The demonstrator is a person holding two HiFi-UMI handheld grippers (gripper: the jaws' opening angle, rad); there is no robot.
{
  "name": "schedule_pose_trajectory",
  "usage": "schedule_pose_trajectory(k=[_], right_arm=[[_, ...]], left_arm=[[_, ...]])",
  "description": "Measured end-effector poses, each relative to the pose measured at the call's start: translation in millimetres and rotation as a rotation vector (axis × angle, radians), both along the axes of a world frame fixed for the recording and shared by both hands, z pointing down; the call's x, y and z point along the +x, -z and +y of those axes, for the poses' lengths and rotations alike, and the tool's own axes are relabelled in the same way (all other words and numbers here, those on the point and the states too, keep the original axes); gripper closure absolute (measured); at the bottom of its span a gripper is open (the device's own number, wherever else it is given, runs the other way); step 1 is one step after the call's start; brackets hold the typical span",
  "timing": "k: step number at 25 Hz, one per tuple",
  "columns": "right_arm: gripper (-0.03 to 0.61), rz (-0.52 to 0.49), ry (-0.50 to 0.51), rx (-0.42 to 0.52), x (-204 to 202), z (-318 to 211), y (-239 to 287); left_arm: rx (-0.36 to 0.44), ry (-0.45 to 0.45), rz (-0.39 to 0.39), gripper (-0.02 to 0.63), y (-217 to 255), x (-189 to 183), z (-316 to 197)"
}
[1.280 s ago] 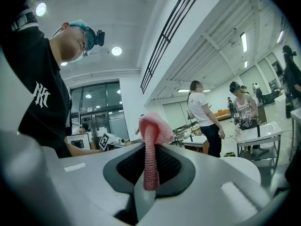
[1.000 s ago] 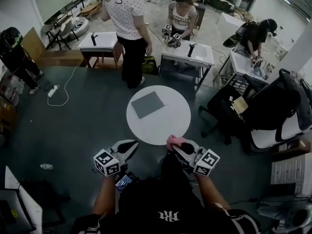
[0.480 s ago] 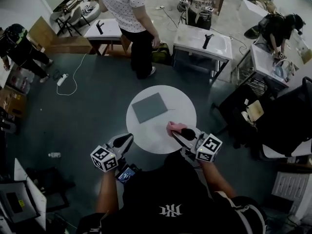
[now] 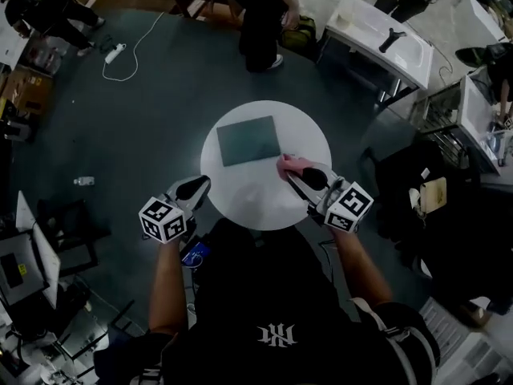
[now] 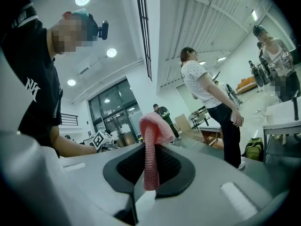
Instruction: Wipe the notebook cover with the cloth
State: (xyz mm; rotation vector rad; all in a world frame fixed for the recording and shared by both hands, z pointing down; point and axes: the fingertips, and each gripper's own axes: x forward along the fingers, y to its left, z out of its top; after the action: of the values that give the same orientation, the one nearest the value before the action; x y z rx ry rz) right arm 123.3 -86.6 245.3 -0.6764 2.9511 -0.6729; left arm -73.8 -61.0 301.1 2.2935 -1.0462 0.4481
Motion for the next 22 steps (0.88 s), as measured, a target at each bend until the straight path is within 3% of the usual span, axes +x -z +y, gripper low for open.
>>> schedule_pose_trajectory(k=[8,15,22], right_arm=[[0.541,0.09,0.064,-0.03,-54.3,-60.6,-70.8],[0.541,0.196,0.079,-0.116,-115.6,-93.0,-172.4],[0.543,0.233,0.068,-0.261,-161.8,-101.8,-252.0]], left_arm=[[-0.144,-0.014,-0.11,0.568,-113.7,-24.5,-39.8],[-0.246,-0.066,-0.12,0.552,-228.5,-36.0,-75.8],[-0.292,-0.128,-0.13,0.543,-290.8,-22.7,-83.2]])
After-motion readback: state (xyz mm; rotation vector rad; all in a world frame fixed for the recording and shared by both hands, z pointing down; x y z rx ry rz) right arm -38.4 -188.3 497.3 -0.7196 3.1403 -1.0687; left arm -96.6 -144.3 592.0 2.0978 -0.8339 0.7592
